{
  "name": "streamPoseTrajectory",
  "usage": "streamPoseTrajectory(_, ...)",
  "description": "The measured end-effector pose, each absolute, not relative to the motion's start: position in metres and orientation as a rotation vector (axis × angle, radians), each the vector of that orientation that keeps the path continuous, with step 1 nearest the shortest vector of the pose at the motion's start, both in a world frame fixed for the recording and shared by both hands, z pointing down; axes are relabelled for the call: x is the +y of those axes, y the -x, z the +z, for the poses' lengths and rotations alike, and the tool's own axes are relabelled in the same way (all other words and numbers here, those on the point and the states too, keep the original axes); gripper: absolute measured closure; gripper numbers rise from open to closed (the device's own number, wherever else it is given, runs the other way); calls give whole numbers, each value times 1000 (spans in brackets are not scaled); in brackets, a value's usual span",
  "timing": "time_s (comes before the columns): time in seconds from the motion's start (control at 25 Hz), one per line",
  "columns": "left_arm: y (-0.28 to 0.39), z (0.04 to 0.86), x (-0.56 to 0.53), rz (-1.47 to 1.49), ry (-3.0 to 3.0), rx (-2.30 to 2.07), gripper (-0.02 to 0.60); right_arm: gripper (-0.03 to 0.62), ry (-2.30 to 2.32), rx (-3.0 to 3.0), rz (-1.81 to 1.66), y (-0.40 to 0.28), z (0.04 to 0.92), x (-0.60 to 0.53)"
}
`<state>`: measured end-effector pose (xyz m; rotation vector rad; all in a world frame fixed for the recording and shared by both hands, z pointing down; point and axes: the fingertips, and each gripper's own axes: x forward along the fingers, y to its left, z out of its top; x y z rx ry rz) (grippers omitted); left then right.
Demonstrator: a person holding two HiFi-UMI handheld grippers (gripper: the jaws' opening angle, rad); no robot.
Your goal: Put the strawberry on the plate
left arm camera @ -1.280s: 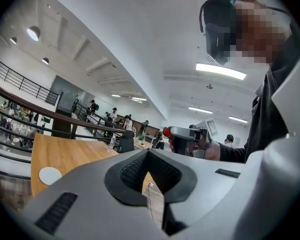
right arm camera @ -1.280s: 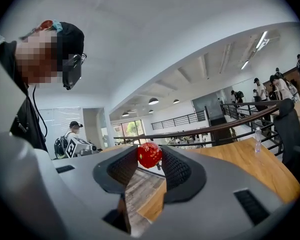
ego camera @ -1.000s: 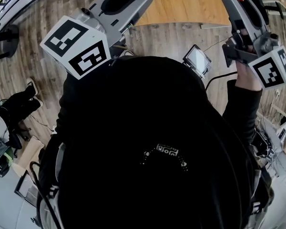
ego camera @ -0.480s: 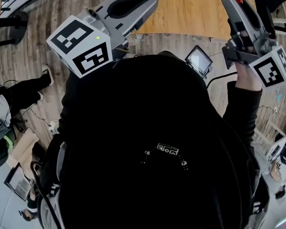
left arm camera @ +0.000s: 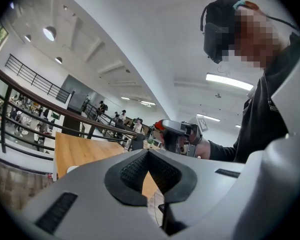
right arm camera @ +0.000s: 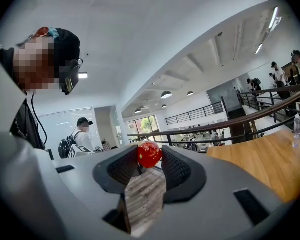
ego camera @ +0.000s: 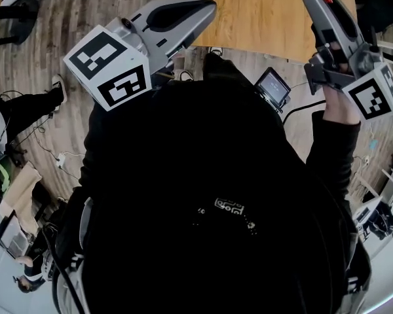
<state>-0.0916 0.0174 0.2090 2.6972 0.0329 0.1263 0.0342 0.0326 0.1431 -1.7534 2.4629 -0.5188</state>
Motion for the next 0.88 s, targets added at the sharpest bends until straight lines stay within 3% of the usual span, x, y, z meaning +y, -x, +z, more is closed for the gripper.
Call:
streamPoseTrajectory(0.36, 100, 216, 2, 171, -2692, -82, 583, 437, 1676, 2495, -534, -36, 149, 11)
streamPoseTrajectory(0.88, 10, 208, -43, 188, -2714, -127, 583, 437, 1631, 2505, -536, -121, 150, -32)
